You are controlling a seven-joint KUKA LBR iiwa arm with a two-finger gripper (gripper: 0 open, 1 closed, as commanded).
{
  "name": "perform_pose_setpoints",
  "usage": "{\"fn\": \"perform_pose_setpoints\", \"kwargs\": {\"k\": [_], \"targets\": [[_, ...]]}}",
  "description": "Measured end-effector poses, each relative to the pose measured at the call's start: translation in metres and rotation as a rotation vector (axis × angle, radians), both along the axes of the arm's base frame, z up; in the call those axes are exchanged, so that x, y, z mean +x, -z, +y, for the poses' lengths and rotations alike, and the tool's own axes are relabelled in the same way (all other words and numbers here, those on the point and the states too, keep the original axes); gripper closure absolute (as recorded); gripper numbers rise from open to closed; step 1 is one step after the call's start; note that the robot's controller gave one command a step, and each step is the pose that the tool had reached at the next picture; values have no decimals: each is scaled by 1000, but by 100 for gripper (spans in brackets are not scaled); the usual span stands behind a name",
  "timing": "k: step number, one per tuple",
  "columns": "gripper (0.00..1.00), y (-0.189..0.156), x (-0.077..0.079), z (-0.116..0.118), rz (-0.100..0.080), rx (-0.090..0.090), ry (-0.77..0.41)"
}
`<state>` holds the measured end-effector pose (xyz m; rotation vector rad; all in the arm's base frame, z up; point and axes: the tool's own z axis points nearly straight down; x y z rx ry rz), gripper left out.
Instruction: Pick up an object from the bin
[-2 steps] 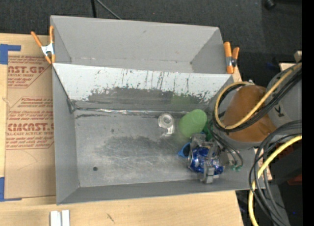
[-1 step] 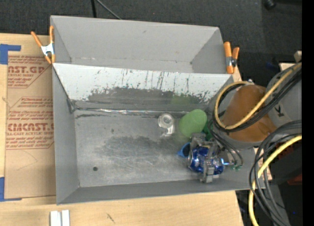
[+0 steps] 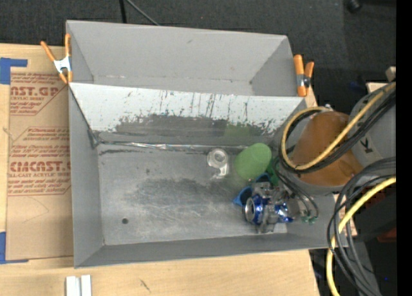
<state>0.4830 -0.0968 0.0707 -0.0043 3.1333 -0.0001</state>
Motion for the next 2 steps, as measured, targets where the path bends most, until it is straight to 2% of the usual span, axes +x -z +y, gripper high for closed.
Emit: {"fn": "perform_pose_setpoints", "kwargs": {"k": [1, 2], "targets": [[100, -3, 0, 0, 8, 0, 0], [100, -8, 0, 0, 9, 0, 1]]}}
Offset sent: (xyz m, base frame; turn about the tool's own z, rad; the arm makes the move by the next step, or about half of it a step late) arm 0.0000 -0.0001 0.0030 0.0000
